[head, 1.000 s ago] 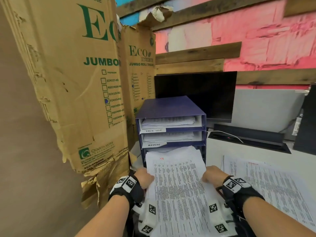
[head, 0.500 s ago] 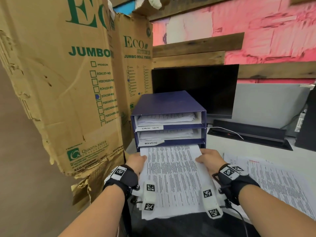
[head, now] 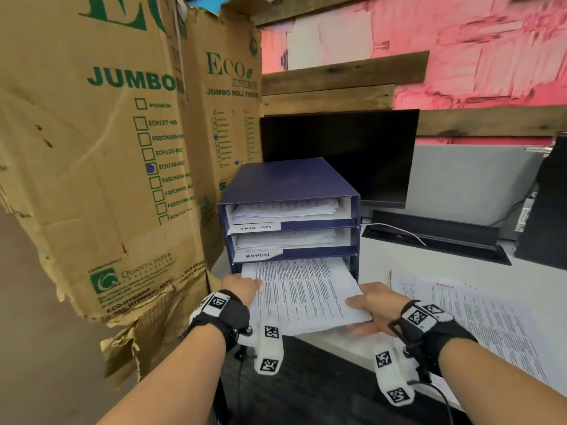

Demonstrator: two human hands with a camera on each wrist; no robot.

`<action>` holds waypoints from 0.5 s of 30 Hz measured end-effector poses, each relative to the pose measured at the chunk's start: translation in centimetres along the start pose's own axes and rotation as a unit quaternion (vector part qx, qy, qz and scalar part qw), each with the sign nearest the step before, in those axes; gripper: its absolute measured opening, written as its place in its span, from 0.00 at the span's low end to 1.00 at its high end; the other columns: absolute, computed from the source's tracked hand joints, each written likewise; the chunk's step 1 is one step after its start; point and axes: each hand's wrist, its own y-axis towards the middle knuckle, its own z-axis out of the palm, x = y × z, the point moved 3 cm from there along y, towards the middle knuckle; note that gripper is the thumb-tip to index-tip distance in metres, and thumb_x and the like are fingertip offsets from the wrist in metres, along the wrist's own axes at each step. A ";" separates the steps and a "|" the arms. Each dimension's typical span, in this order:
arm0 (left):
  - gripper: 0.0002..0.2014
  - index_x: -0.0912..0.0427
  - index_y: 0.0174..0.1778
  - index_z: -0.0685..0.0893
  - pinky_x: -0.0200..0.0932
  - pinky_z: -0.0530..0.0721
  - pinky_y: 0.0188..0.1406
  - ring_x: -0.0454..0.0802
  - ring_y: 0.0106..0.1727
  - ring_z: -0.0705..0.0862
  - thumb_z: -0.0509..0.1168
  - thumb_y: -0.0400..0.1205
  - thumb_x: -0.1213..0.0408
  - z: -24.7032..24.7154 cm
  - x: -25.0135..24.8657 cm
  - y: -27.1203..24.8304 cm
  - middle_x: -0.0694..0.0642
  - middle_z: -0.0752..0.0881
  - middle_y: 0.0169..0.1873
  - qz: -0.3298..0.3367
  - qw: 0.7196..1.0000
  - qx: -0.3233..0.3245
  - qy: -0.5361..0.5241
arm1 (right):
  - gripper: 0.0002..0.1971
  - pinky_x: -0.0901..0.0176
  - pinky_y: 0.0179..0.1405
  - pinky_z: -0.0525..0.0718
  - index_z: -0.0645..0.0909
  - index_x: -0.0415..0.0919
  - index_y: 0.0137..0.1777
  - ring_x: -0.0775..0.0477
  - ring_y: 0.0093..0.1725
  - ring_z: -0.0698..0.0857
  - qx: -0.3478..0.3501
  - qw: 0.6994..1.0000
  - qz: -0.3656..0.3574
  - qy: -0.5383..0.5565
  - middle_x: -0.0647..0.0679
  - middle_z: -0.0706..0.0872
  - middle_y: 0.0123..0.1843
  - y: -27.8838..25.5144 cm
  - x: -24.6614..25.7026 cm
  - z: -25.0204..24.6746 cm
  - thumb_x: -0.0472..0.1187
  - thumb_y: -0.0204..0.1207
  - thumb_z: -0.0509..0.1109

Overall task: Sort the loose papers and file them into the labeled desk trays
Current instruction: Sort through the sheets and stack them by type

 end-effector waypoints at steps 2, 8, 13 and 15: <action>0.12 0.63 0.56 0.77 0.51 0.80 0.65 0.63 0.63 0.81 0.64 0.82 0.59 0.3 0.3 0.4 0.65 0.83 0.60 -0.018 0.984 -0.036 -0.174 | 0.11 0.55 0.31 0.88 0.79 0.34 0.61 0.40 0.40 0.90 -0.012 1.000 -0.014 0.013 0.36 0.89 0.51 0.2 0.2 0.0 0.30 0.80 0.65; 0.16 0.63 0.63 0.75 0.46 0.86 0.21 0.58 0.28 0.89 0.67 0.81 0.64 1.3 1.6 -1.5 0.61 0.86 0.48 -0.112 0.920 0.098 -0.363 | 0.04 0.52 0.36 0.91 0.80 0.32 0.49 0.38 0.47 0.87 -0.083 0.974 -0.058 0.204 0.34 0.85 0.57 2.1 2.4 2.8 0.26 0.78 0.65; 0.08 0.71 0.59 0.74 0.57 0.86 0.34 0.64 0.34 0.86 0.53 0.87 0.76 0.6 0.6 -1.4 0.64 0.84 0.51 -0.061 0.856 0.114 -0.501 | 0.11 0.49 0.60 0.82 0.75 0.27 0.60 0.34 0.56 0.84 -0.108 0.934 -0.093 0.329 0.36 0.82 0.50 2.5 3.7 4.3 0.26 0.79 0.65; 0.14 0.70 0.70 0.68 0.60 0.85 0.41 0.67 0.43 0.87 0.50 0.88 0.74 0.7 -0.5 -1.5 0.63 0.83 0.58 -0.037 0.860 0.121 -0.495 | 0.11 0.45 0.66 0.80 0.73 0.22 0.59 0.34 0.57 0.83 -0.126 0.937 -0.110 0.306 0.30 0.80 0.61 3.1 3.8 4.0 0.28 0.79 0.66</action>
